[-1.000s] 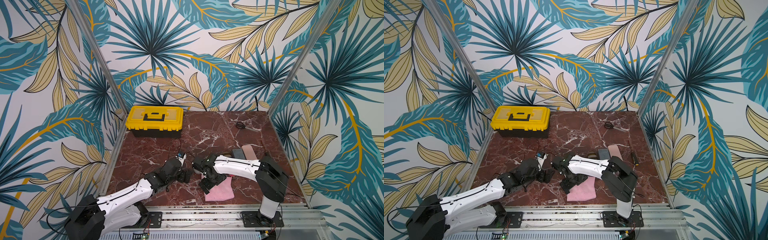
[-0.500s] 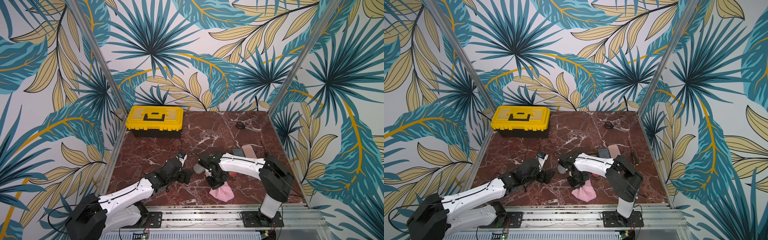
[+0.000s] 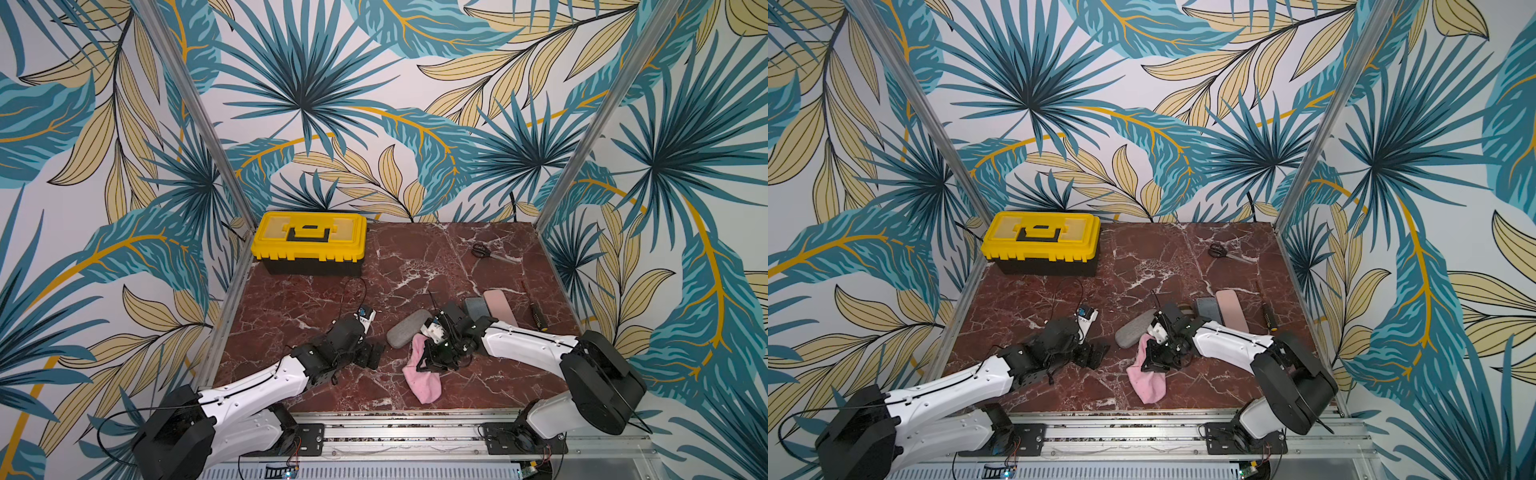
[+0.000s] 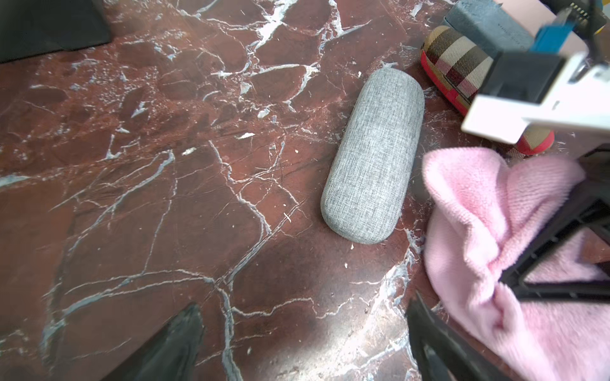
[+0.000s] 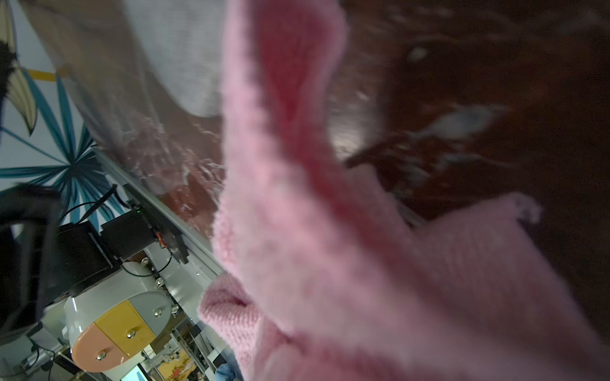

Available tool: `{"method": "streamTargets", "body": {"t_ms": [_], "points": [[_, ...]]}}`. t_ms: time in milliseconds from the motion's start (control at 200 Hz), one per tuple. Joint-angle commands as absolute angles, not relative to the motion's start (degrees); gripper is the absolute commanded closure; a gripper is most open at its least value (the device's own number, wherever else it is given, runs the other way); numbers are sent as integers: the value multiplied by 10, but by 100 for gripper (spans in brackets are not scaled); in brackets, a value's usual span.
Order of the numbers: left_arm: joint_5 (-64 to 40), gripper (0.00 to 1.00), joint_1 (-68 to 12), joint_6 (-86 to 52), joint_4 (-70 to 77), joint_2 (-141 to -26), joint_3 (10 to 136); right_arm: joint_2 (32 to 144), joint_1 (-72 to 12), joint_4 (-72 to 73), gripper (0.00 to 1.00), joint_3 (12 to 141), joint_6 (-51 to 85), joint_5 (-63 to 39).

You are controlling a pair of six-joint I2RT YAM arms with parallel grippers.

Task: Wipe the eyeglass case
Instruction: Place the cleaning item at the center of the board.

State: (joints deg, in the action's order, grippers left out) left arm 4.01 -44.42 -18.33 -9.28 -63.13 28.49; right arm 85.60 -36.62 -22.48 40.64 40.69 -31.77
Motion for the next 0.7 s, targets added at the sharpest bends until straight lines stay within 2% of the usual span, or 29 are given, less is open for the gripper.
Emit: {"method": "streamTargets", "body": {"t_ms": [0, 155, 270, 436, 696], "points": [[40, 2, -444, -171, -83, -622, 294, 850, -357, -293, 100, 405, 392, -270], [37, 2, -443, -172, -79, -632, 301, 911, -364, -435, 100, 434, 382, -138], [37, 2, -443, -173, -75, -641, 302, 955, -382, -487, 89, 478, 359, -71], [37, 2, -443, -169, -87, -640, 308, 978, -421, -528, 70, 560, 343, -49], [37, 2, -443, -171, -82, -639, 300, 906, -423, -613, 55, 623, 327, -63]]}}
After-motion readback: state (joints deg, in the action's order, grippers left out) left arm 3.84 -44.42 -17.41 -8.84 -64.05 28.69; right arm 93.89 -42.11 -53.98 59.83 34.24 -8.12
